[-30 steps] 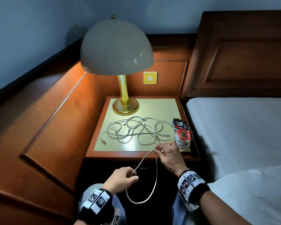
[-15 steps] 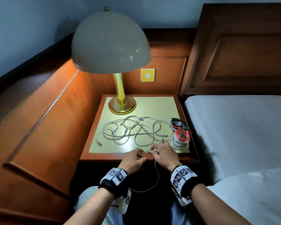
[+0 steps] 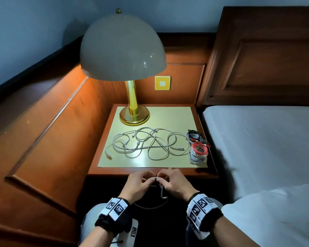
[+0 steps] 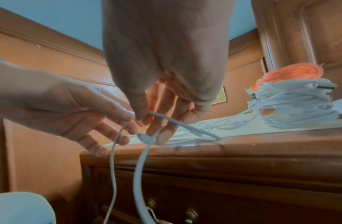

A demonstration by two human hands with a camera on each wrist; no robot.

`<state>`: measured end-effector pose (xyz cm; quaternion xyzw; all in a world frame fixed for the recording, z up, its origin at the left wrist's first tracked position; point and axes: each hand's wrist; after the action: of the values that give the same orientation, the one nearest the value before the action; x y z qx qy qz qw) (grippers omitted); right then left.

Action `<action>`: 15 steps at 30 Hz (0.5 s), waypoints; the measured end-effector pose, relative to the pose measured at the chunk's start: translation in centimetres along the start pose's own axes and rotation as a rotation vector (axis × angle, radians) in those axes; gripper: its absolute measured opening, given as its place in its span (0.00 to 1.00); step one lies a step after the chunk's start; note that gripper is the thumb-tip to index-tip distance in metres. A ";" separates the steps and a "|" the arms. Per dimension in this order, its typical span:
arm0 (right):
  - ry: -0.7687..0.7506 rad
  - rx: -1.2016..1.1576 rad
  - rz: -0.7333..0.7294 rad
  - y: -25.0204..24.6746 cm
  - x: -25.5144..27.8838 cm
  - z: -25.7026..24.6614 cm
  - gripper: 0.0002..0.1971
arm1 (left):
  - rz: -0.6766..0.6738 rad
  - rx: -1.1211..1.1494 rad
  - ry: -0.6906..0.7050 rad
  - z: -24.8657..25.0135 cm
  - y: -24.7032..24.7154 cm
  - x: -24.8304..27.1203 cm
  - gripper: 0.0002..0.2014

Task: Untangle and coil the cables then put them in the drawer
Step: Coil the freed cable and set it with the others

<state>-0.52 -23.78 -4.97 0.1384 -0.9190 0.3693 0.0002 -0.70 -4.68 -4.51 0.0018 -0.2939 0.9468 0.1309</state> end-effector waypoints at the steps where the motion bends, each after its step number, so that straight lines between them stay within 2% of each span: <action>1: -0.014 -0.046 -0.007 0.0 0.4 -0.4 0.07 | 0.008 0.020 0.015 0.0 -0.4 0.5 0.02; 4: -0.050 -0.154 -0.001 -0.5 1.7 -1.4 0.02 | 0.053 0.055 0.034 0.0 -1.9 2.0 0.03; 7: -0.029 -0.243 -0.022 -1.5 2.7 -1.4 0.02 | 0.105 0.128 0.017 -0.2 -3.4 3.1 0.05; 12: -0.016 -0.314 -0.009 -2.7 3.9 -1.5 0.05 | 0.033 0.119 0.002 0.0 -4.3 4.4 0.05; 15: -0.042 -0.424 0.011 -2.4 4.5 -2.5 0.05 | -0.009 0.088 0.076 1.0 -3.5 4.9 0.04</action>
<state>-4.48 -24.87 -1.01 0.1378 -0.9766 0.1647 0.0083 -4.69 -1.25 -1.38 -0.0271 -0.2466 0.9577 0.1459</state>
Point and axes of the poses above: each hand's wrist, its own x-axis away from the middle knuckle, its own y-axis out of the palm, z = x × y, and after that the axes turned 2 degrees about y, right-handed
